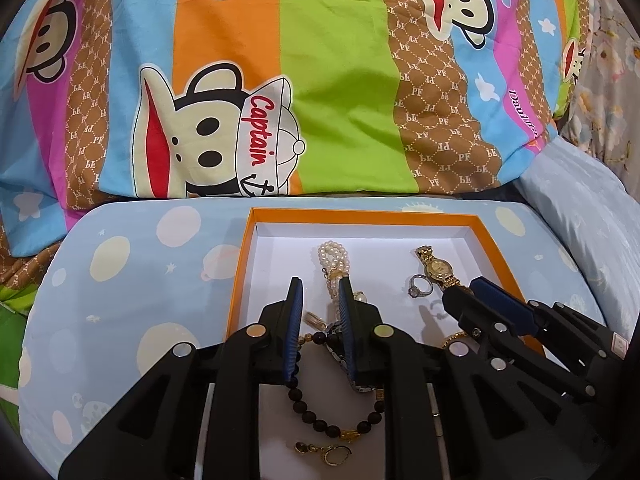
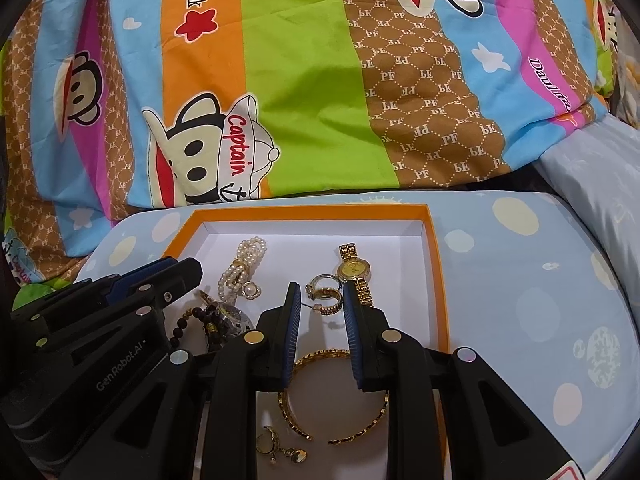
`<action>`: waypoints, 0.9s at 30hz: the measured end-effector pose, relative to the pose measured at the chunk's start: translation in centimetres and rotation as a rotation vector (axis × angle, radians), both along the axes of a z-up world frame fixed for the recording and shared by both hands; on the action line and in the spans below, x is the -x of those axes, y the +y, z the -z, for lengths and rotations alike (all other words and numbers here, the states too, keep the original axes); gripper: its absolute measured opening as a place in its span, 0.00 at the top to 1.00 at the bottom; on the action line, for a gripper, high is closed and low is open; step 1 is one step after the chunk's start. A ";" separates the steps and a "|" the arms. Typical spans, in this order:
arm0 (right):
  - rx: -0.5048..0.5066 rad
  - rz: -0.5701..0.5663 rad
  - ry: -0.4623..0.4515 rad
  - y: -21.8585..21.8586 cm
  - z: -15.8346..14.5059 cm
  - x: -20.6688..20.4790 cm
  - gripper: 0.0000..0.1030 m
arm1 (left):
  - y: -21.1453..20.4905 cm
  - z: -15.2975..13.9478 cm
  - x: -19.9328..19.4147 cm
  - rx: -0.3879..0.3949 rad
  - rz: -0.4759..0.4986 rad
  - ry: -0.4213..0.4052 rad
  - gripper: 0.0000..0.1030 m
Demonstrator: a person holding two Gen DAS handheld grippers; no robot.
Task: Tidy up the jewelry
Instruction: 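Carry both gold hoop earrings into the orange box and open both tools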
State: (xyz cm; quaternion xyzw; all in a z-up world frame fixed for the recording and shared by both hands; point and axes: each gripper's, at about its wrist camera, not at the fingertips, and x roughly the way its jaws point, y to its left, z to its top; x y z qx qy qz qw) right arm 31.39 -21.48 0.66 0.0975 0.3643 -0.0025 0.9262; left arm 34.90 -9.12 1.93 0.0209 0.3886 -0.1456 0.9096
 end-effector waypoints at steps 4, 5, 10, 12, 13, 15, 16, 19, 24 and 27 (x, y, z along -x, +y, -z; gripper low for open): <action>-0.001 0.002 0.000 0.0 0.0 0.0 0.78 | 0.1 0.0 0.0 0.002 -0.005 -0.002 0.74; -0.001 0.002 0.000 0.0 0.0 0.0 0.78 | 0.1 -0.1 0.0 0.003 -0.006 -0.004 0.70; 0.006 0.001 -0.001 0.1 -0.1 0.1 0.77 | 0.2 -0.1 0.0 0.004 -0.014 -0.008 0.68; 0.009 -0.001 0.000 0.1 -0.1 0.1 0.77 | 0.2 -0.1 0.0 0.000 -0.014 -0.010 0.68; 0.009 -0.002 0.001 0.1 -0.1 0.1 0.77 | 0.2 -0.1 0.0 -0.001 -0.014 -0.010 0.68; 0.007 -0.002 0.004 0.1 0.0 0.1 0.77 | 0.2 -0.1 0.1 -0.002 -0.014 -0.009 0.68; 0.004 -0.002 0.004 0.1 0.0 0.1 0.77 | 0.2 -0.1 0.2 -0.004 -0.016 -0.008 0.68; -0.014 -0.001 0.014 0.0 0.0 0.5 0.77 | 0.5 -0.1 0.5 -0.003 -0.021 -0.005 0.68; 0.010 -0.006 0.008 0.3 -0.9 2.3 0.77 | 1.6 -0.9 1.9 0.004 -0.033 -0.010 0.68; 0.006 -0.004 0.017 0.3 -1.1 3.8 0.77 | 2.6 -1.3 3.1 0.011 -0.045 -0.006 0.68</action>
